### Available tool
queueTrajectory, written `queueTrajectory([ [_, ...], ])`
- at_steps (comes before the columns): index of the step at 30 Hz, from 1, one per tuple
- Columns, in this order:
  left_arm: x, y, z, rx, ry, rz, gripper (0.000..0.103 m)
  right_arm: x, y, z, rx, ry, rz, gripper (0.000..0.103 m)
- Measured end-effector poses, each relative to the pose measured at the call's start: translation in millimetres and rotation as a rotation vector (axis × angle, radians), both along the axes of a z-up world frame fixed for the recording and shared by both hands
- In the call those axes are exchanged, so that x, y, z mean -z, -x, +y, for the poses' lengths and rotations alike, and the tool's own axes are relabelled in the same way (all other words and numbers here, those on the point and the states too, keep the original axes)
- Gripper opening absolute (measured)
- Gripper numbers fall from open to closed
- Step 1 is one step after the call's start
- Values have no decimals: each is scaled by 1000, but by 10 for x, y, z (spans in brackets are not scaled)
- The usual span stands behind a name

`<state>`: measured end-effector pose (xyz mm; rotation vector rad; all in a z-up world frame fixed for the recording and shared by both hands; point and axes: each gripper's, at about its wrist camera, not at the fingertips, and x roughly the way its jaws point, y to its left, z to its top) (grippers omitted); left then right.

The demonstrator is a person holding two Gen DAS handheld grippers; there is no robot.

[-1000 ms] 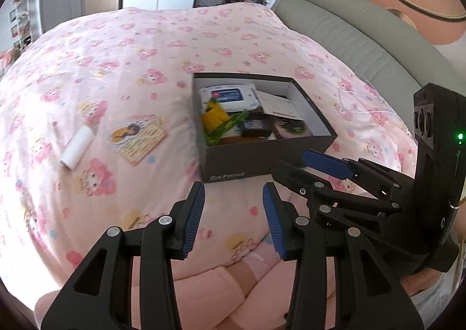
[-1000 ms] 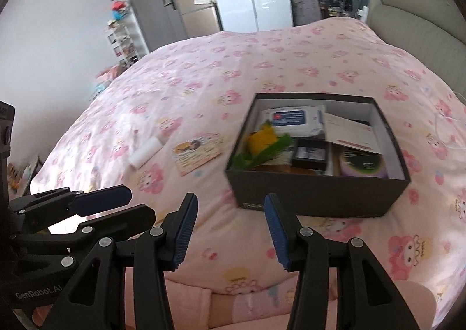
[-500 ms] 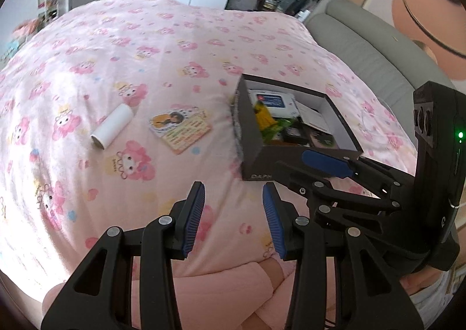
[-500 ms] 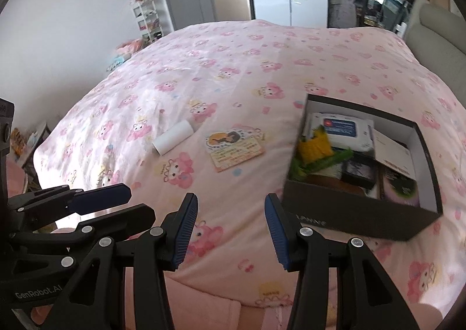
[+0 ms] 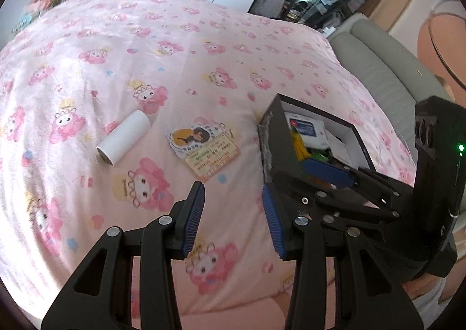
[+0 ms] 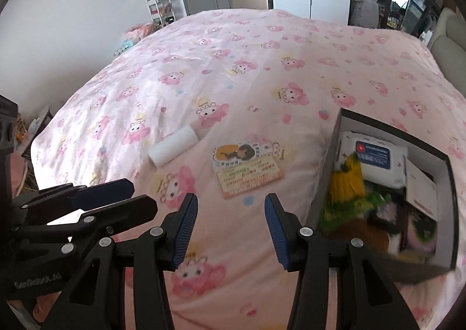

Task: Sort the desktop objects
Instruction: 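Withdraw the left tool from the box toward the cartoon sticker sheet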

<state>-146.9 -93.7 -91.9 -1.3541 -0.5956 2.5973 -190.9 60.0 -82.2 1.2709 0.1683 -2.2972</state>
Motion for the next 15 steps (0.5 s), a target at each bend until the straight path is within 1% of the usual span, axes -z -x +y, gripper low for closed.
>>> queueTrajectory([
  [3, 242, 321, -134, -34, -30, -56, 42, 181, 249, -46, 19, -2, -52, 44],
  [7, 594, 651, -259, -77, -39, -155, 42, 488, 577, -131, 47, -8, -132, 44],
  [9, 769, 773, -313, -95, -62, -203, 42, 647, 724, -183, 66, -20, -157, 44],
  [12, 1065, 936, -431, -164, -114, -281, 41, 883, 883, -246, 107, -33, -197, 44],
  [13, 1170, 988, -474, -185, -136, -301, 40, 966, 916, -261, 124, -34, -217, 44],
  [15, 1318, 1048, -532, -212, -164, -317, 40, 1151, 950, -318, 121, -31, -266, 44],
])
